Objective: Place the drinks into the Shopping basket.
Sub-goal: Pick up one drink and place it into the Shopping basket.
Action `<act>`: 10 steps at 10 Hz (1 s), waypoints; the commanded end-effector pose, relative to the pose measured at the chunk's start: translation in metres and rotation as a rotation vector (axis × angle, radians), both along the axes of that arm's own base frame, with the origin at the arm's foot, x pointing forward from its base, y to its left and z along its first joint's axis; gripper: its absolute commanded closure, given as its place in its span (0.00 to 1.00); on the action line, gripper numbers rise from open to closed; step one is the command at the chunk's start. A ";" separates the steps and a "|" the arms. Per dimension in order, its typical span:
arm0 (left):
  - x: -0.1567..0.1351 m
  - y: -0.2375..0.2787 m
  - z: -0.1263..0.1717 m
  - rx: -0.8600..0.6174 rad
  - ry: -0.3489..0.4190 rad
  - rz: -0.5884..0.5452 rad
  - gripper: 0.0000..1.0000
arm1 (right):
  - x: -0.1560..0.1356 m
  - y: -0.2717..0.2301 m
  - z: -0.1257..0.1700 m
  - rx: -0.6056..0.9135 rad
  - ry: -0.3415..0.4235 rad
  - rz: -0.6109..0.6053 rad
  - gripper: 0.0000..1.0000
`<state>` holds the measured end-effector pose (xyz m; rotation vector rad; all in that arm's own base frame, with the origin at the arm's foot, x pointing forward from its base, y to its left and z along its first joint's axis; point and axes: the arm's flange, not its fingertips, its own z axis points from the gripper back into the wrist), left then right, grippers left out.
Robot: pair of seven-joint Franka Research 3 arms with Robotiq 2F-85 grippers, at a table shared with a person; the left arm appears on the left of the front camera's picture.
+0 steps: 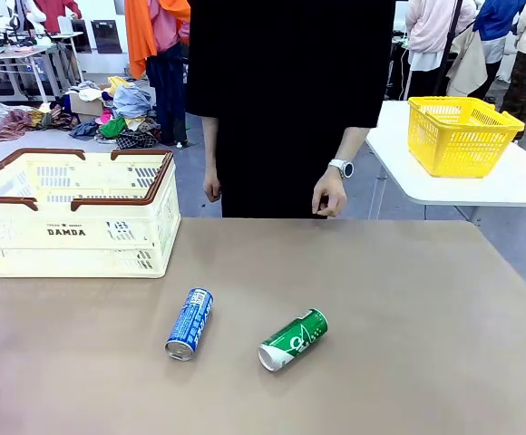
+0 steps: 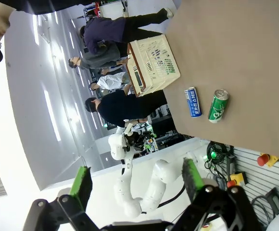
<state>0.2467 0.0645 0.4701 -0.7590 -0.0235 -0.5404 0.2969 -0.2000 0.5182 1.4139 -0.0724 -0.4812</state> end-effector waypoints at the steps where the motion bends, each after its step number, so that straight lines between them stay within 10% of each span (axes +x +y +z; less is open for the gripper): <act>1: 0.009 -0.050 0.007 0.028 0.053 -0.012 0.00 | 0.000 -0.001 0.005 0.018 0.000 -0.002 0.00; 3: 0.026 -0.143 0.011 0.179 0.147 0.011 0.00 | 0.000 -0.001 0.005 0.018 0.000 -0.002 0.00; 7: 0.058 -0.310 -0.028 0.464 -0.129 0.234 0.00 | 0.000 -0.001 0.005 0.018 0.000 -0.002 0.00; 10: 0.077 -0.348 -0.064 0.526 -0.180 0.238 0.00 | 0.000 -0.001 0.005 0.018 0.000 -0.002 0.00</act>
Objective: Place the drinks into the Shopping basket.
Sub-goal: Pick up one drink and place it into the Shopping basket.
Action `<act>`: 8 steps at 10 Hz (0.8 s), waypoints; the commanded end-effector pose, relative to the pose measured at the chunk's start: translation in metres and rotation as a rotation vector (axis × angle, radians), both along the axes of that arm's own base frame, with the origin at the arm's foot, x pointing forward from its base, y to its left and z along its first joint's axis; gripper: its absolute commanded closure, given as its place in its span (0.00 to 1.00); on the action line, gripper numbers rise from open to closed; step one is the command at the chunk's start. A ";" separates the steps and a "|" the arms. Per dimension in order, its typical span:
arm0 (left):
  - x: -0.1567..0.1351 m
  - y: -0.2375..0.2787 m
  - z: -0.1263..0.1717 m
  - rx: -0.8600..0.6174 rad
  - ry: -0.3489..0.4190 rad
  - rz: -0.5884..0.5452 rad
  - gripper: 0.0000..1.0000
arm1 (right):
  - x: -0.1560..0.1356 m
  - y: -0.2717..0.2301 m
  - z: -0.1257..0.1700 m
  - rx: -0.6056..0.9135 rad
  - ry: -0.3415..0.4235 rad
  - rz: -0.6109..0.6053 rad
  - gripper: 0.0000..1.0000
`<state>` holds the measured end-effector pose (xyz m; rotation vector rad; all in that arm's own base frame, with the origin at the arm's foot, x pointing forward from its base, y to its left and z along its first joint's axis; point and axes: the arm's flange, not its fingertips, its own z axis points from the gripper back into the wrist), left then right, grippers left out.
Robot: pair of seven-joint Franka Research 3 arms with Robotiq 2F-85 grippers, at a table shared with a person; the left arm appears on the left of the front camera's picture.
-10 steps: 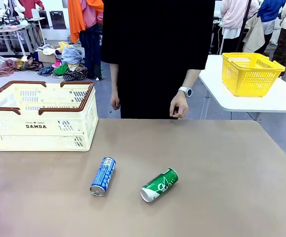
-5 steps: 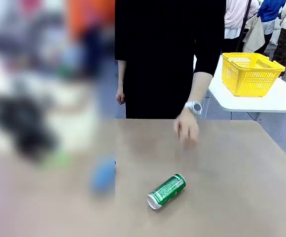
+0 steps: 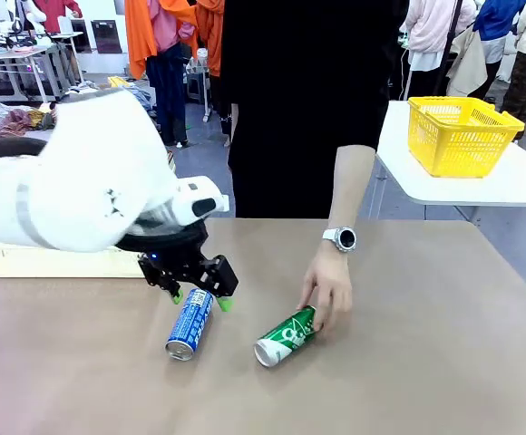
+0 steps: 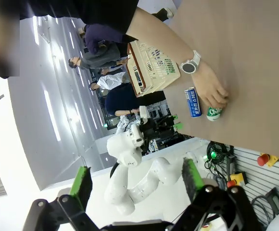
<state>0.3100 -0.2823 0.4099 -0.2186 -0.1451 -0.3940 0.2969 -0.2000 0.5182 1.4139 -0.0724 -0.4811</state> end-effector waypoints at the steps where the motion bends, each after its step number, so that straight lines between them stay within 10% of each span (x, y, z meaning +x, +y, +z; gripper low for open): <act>1: 0.013 0.006 -0.004 0.078 -0.018 0.079 0.00 | 0.000 -0.001 0.005 0.018 0.000 -0.002 0.00; 5: -0.043 0.281 0.106 -0.216 0.092 0.068 0.00 | 0.000 -0.001 0.005 0.018 0.000 -0.002 0.00; 8: -0.094 0.389 0.073 -0.332 0.113 0.230 0.00 | 0.000 -0.001 0.005 0.018 0.000 -0.002 0.00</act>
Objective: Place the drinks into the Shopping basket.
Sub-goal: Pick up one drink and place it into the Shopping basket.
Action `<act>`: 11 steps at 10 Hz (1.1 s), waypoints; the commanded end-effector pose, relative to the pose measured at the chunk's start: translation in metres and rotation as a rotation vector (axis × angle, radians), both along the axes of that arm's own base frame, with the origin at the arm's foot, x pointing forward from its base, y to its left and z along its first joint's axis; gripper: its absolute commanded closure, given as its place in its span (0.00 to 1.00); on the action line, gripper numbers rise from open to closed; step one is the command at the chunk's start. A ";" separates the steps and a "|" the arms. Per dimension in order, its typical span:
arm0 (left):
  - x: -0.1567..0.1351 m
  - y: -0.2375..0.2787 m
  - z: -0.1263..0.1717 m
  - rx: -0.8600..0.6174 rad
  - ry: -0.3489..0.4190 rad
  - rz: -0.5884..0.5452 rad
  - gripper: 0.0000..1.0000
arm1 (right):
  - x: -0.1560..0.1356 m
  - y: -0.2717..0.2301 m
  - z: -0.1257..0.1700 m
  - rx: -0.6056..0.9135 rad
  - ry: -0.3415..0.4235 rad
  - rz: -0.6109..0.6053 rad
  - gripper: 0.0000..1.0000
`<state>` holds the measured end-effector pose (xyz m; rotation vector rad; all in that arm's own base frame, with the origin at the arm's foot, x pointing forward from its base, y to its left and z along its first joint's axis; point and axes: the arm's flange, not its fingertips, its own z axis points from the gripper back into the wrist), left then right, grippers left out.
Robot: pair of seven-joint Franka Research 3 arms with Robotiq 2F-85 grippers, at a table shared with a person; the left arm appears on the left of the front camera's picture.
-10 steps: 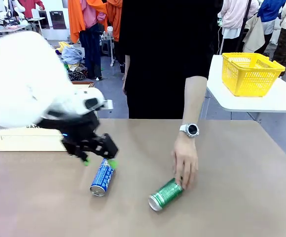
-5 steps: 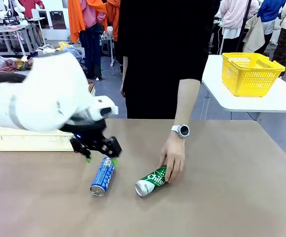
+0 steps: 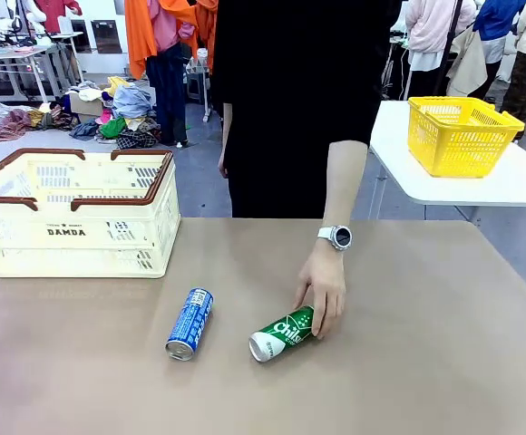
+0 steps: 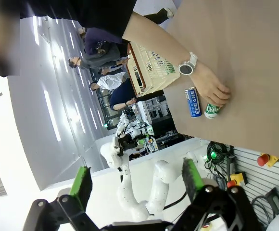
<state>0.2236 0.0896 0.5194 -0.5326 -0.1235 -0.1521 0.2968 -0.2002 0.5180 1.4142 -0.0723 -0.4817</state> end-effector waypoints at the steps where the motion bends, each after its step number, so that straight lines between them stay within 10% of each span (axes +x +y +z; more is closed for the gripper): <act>1: -0.013 0.031 -0.050 -0.063 0.004 0.032 0.00 | 0.000 -0.001 0.006 0.017 0.000 -0.001 0.00; 11: 0.018 -0.112 -0.042 -0.003 0.006 -0.146 0.00 | 0.000 -0.001 0.006 0.017 0.000 -0.001 0.00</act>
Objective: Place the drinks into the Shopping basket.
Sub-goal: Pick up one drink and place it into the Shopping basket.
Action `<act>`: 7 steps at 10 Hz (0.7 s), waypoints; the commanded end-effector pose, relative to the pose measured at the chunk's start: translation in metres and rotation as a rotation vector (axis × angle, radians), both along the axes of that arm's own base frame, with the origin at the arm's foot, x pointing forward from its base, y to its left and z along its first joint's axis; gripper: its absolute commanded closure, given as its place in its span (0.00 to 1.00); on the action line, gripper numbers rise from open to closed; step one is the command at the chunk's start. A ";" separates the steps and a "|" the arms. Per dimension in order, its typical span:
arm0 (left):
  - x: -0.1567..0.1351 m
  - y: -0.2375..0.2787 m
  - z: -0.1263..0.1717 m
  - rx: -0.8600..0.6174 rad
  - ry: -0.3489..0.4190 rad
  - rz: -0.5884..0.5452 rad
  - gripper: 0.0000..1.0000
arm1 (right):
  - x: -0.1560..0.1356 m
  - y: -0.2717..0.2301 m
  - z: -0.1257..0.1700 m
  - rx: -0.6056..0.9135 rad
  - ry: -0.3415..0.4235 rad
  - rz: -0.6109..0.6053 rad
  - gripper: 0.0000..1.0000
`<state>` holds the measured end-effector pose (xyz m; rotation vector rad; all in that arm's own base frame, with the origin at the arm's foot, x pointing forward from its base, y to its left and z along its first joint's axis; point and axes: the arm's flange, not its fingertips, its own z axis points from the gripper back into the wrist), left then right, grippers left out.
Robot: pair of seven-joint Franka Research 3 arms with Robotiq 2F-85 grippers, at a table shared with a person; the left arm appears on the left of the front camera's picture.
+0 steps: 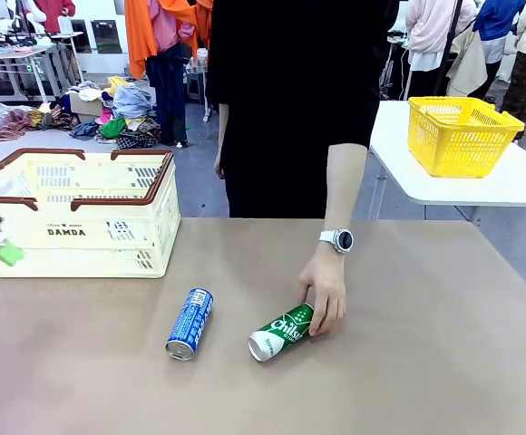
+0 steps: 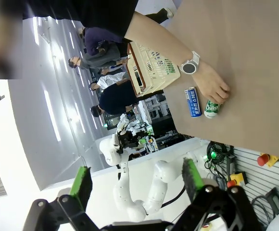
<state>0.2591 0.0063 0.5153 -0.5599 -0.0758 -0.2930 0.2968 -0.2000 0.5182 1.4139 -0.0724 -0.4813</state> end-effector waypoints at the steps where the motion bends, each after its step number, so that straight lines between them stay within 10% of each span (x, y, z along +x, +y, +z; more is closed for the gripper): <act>1: -0.013 -0.060 -0.036 0.032 -0.004 -0.043 0.00 | 0.000 -0.001 0.005 0.018 0.000 -0.002 0.00; 4: 0.008 -0.151 -0.061 0.212 -0.046 -0.130 0.00 | 0.000 -0.001 0.005 0.018 0.000 -0.002 0.00; 7: 0.033 -0.050 -0.063 0.036 -0.047 -0.017 0.00 | 0.000 -0.001 0.005 0.018 0.000 -0.002 0.00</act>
